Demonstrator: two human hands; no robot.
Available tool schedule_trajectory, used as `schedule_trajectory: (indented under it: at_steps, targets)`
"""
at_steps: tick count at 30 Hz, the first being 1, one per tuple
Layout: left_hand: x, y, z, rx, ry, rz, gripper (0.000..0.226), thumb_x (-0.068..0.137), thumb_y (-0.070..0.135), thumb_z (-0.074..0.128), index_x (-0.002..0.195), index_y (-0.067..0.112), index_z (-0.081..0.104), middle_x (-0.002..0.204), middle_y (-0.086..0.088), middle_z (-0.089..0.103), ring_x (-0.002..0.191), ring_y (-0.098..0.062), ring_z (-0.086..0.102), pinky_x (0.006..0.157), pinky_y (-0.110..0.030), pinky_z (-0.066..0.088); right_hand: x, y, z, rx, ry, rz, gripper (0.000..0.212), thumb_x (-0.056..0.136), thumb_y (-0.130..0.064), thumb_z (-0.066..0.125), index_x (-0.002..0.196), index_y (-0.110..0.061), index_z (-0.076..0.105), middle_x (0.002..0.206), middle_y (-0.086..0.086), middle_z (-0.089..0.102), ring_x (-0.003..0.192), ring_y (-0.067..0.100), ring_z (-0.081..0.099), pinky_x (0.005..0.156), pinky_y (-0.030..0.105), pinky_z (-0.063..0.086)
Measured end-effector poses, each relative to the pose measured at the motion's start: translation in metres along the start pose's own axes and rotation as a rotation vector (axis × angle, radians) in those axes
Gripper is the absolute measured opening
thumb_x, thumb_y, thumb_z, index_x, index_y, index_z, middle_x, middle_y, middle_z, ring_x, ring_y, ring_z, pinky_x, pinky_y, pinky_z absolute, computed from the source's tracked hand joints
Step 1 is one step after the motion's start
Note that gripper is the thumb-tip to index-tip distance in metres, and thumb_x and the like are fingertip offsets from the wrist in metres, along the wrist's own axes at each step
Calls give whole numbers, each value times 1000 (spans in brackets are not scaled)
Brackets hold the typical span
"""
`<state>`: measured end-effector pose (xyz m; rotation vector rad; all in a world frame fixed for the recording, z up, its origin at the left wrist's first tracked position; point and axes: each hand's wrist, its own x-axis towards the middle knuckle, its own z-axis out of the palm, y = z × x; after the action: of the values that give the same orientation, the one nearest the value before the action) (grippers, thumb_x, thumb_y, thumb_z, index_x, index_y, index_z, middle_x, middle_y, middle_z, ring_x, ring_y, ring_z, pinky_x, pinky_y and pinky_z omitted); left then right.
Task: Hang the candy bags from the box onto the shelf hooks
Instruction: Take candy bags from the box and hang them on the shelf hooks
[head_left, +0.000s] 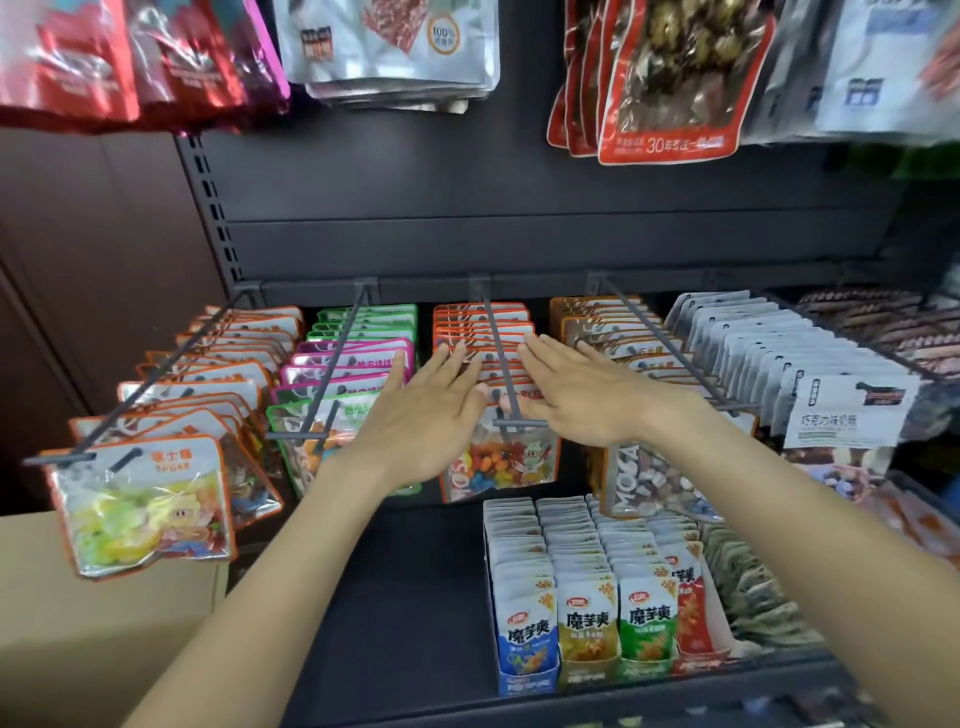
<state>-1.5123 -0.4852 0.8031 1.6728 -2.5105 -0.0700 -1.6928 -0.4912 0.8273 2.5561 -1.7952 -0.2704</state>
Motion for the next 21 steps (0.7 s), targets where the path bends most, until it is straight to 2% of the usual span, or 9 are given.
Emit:
schedule_trajectory:
  at_steps: [4, 8, 13, 17, 21]
  targets:
    - [11, 2, -5, -59, 84, -11, 51, 105, 34, 10, 153, 20, 13, 161, 4, 2, 148, -7, -3, 118, -34, -10, 10, 8, -16, 28, 62, -24, 60, 105, -44, 15, 155, -13, 2, 163, 4, -5, 150, 17, -4, 122, 41, 5]
    - [42, 2, -8, -91, 72, -76, 51, 105, 31, 14, 154, 16, 10, 162, -2, 4, 149, -15, 2, 120, -35, 1, 46, 15, -31, -42, 23, 12, 57, 106, -35, 22, 154, -9, 6, 163, 7, 0, 150, 19, 0, 122, 36, 8]
    - [61, -6, -4, -3, -108, -107, 54, 105, 36, 8, 154, 18, -2, 161, -2, -10, 149, -19, -6, 120, -43, -2, 71, 27, -27, 9, -143, 18, 67, 104, -49, 19, 154, -13, -7, 162, 4, -10, 149, 17, -5, 122, 37, 3]
    - [61, -8, -5, 5, -89, -98, 54, 104, 38, 8, 154, 21, -2, 161, 0, -10, 149, -17, -6, 119, -43, -4, 76, 34, -24, 3, -159, 16, 70, 101, -55, 15, 153, -15, -10, 162, 1, -11, 149, 16, -7, 122, 40, 1]
    - [61, -5, -8, 31, -51, -95, 53, 105, 36, 8, 154, 19, 3, 162, -2, -4, 149, -18, -4, 119, -43, -3, 79, 38, -26, 31, -106, 17, 66, 102, -52, 13, 154, -14, -4, 163, 1, -7, 149, 15, -7, 122, 39, 0]
